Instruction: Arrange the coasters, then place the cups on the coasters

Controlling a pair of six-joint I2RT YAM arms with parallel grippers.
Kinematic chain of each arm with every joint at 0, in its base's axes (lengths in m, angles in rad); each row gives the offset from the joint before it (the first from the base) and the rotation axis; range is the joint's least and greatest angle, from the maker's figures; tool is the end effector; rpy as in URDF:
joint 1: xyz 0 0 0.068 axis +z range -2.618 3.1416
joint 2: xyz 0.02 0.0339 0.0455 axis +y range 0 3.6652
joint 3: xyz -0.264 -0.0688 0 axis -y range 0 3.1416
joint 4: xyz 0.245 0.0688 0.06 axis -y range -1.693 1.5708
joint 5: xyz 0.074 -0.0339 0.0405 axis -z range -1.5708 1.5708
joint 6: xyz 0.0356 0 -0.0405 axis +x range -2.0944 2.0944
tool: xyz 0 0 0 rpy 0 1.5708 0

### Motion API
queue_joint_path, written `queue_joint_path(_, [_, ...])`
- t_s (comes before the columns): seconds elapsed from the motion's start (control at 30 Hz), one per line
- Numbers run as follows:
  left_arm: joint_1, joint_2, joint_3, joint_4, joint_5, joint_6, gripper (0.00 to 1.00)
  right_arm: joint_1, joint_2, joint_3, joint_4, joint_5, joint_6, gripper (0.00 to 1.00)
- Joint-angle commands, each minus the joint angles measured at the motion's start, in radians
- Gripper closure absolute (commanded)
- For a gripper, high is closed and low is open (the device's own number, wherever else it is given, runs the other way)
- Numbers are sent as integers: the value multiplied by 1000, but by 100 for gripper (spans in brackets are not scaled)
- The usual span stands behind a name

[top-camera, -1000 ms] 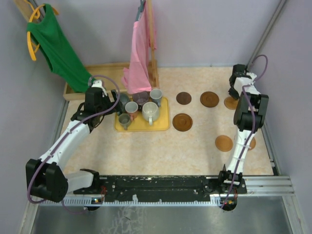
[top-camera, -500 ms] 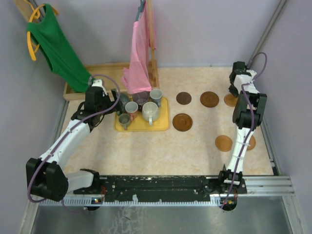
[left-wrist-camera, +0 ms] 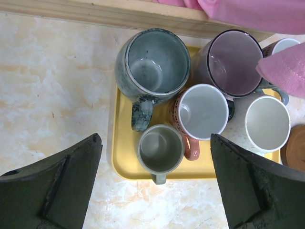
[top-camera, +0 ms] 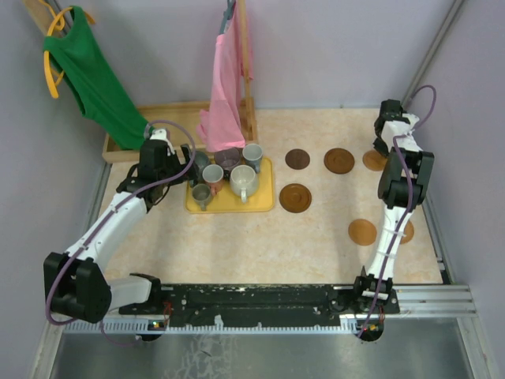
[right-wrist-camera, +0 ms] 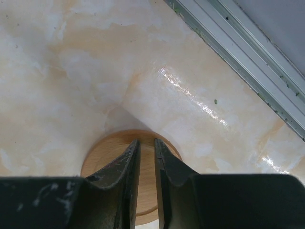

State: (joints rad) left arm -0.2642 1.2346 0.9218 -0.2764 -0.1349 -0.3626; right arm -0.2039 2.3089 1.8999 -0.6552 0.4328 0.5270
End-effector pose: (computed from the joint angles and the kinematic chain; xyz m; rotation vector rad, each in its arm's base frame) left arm 0.2670 -0.0673 0.2837 -0.1842 2.1541 -0.2171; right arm 0.4845 -0.1154 0.1734 1.0434 2.3221 -0.4456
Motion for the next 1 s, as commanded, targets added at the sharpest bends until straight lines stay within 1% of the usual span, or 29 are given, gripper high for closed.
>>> queue_joint_path(0.0, [-4,6,37,18,-5,3,0,-19,25,17,-19,44,1,81])
queue_joint_path(0.1, [-4,3,35,18,-6,4,0,-19,17,-1,-25,44,7,81])
queue_joint_path(0.27, [-4,3,30,26,-7,3,0,-19,-30,-86,15,22,13,81])
queue_joint_path(0.57, [-4,6,26,38,1,1,0,-19,-91,-185,35,39,7,81])
queue_joint_path(0.83, [-4,-6,13,45,4,-2,0,-19,-147,-257,52,48,12,82])
queue_joint_path(0.97, [-4,-13,5,46,6,-4,0,-20,-149,-259,46,69,0,82])
